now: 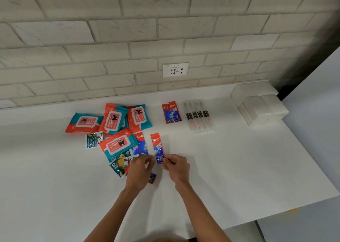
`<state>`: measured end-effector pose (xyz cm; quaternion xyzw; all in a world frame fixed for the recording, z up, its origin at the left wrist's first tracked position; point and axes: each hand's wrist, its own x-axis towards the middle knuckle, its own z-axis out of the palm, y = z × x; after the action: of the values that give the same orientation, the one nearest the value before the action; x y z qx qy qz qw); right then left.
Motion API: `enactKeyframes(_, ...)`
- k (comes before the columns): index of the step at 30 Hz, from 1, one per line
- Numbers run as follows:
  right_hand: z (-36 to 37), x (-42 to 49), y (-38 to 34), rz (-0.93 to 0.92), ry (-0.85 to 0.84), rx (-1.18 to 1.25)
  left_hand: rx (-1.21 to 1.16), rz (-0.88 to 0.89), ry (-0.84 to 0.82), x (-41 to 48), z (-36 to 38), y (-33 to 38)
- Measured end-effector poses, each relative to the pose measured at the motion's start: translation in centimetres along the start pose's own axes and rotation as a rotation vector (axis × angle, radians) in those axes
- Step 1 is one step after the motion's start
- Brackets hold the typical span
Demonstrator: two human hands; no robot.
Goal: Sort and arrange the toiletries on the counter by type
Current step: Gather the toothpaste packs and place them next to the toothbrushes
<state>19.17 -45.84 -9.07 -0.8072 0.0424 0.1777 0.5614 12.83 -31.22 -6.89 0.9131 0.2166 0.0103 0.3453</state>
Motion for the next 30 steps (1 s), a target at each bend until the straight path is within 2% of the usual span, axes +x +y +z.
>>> enactKeyframes(6, -1.0, 0.9, -1.6, -0.039, 0.083, 0.077, -0.451, -0.205, -0.061, 3.3, 0.1, 3.4)
enactKeyframes(11, -2.0, 2.6, -1.6, -0.120, 0.115, 0.060, -0.513, -0.244, -0.096, 6.0, 0.9, 4.3)
enactKeyframes(14, -2.8, 3.7, -0.6, -0.222, 0.150, -0.133, -0.509, -0.279, -0.086, 7.9, 1.2, 4.9)
enactKeyframes(18, -4.1, 4.2, 3.4, -0.476, 0.196, -0.671, -0.565, -0.306, -0.048, 11.4, 1.8, 6.2)
enactKeyframes(20, -4.5, 4.1, 5.5, -0.563, 0.166, -0.799, -0.563, -0.308, -0.033, 13.4, 2.2, 6.9)
enactKeyframes(24, -5.0, 3.6, 6.1, -0.615, 0.102, -0.928, -0.552, -0.290, -0.028, 17.1, 2.9, 8.5)
enactKeyframes(30, -5.2, 3.7, 5.7, -0.599, 0.075, -0.911, -0.497, -0.337, -0.028, 21.5, 4.5, 9.6)
